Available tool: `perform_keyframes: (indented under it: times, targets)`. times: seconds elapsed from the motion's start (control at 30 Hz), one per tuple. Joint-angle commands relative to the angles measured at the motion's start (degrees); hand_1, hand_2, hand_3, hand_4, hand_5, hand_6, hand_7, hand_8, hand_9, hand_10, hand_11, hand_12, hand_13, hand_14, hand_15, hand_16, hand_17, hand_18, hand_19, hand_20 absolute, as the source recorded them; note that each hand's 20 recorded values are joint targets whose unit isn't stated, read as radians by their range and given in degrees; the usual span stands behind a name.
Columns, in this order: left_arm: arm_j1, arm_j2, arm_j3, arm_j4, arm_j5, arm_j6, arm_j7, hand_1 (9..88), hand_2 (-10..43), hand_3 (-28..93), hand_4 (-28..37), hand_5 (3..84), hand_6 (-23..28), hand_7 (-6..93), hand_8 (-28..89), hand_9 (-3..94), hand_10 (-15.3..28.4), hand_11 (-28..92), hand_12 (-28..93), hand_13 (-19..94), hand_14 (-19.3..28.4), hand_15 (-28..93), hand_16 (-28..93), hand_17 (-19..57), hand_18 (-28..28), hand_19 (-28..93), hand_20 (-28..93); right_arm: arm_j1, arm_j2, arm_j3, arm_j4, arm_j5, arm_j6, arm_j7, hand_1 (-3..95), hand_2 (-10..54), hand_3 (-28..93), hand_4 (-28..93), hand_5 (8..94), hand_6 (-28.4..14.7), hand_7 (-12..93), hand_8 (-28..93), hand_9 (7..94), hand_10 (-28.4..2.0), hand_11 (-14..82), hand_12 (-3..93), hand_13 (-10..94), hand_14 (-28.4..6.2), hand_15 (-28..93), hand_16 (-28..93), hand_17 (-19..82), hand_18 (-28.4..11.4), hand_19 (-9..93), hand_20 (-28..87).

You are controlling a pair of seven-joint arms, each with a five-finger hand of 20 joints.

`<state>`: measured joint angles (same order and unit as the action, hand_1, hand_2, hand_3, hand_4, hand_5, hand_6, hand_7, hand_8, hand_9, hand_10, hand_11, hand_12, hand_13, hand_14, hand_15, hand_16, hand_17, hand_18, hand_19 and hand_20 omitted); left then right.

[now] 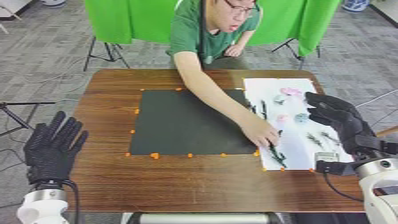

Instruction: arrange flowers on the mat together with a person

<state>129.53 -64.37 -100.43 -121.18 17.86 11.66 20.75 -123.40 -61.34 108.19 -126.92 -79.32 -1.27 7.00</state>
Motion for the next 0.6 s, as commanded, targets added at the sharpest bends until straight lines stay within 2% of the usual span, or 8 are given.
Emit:
perform_keyframes:
  times: [0.03,0.1,0.23,0.33,0.37,0.53,0.6]
  targets:
    - [0.63,-0.42,-0.23,0.07,-1.33,0.38,0.12,24.7,14.2,70,-28.3,36.2,7.9,12.2,-11,27.7,15.0,17,4,19,12.6,19,-7,-9.6,15.7,37,9,-0.92,-0.48,0.01,-0.50,0.08,0.93,0.58,17.1,8.5,78,-25,36.3,-3.0,18,-13,36.0,-13.3,5.3,13.4,31,-16.2,8,16,10,-19.0,31,12]
    - [0.64,-0.47,-0.31,0.08,-1.28,0.36,0.14,23.6,14.0,72,-28.3,36.2,7.9,12.2,-11,27.8,14.9,17,4,19,12.7,19,-7,-9.6,15.7,37,9,-0.81,-0.48,-0.18,-0.44,0.09,0.93,0.60,17.3,8.6,78,-25,36.4,-3.0,19,-13,36.1,-13.3,5.5,13.4,31,-16.2,8,16,10,-19.0,31,13]
    - [0.81,-0.48,-0.30,0.03,-2.20,0.28,0.37,24.0,13.7,72,-28.3,36.3,8.0,12.2,-11,27.8,14.8,17,4,19,12.7,19,-8,-9.6,15.8,37,9,-0.86,-0.44,-0.22,-0.47,0.20,0.89,0.72,17.5,8.8,78,-25,36.4,-3.0,19,-13,36.1,-13.3,5.5,13.3,32,-16.3,9,16,10,-19.1,31,13]
    - [1.02,-0.52,-0.25,-0.18,-1.93,0.57,0.22,24.2,13.6,72,-28.3,36.3,8.0,12.1,-11,27.7,14.8,17,4,19,12.8,19,-8,-9.6,15.8,37,9,-0.85,-0.54,0.02,-0.49,0.22,0.60,0.93,17.6,8.9,78,-25,36.5,-3.0,19,-13,36.1,-13.3,5.4,13.3,32,-16.3,9,16,10,-19.1,31,13]
    - [0.83,-0.60,-0.27,-0.12,-1.85,0.64,-0.24,24.3,13.6,72,-28.3,36.4,8.0,12.1,-11,27.7,14.8,17,4,19,12.8,19,-8,-9.6,15.8,37,9,-0.99,-0.54,0.07,-0.58,0.21,0.73,1.03,17.7,9.0,78,-25,36.6,-3.0,19,-13,36.1,-13.3,5.4,13.3,32,-16.3,9,16,10,-19.1,31,13]
    - [0.80,-0.60,-0.25,-0.05,-1.74,0.56,-0.31,24.7,13.0,73,-28.3,36.4,8.0,12.4,-11,27.8,14.8,17,4,19,12.9,20,-8,-9.5,15.9,37,9,-0.50,-0.66,-0.16,-0.23,0.26,0.58,1.48,17.8,9.1,78,-25,36.9,-3.3,18,-13,36.3,-13.3,5.6,13.3,32,-16.5,9,16,10,-19.1,31,13]
    - [0.83,-0.72,-0.30,-0.06,-1.25,0.60,-0.41,24.8,12.9,73,-28.3,36.5,8.1,12.3,-11,27.8,14.7,17,4,19,12.9,20,-8,-9.6,15.9,37,9,-0.50,-0.62,-0.20,-0.25,0.34,0.58,1.71,17.8,9.1,78,-25,37.1,-3.3,18,-13,36.4,-13.3,5.5,13.2,32,-16.5,9,16,10,-19.2,31,13]
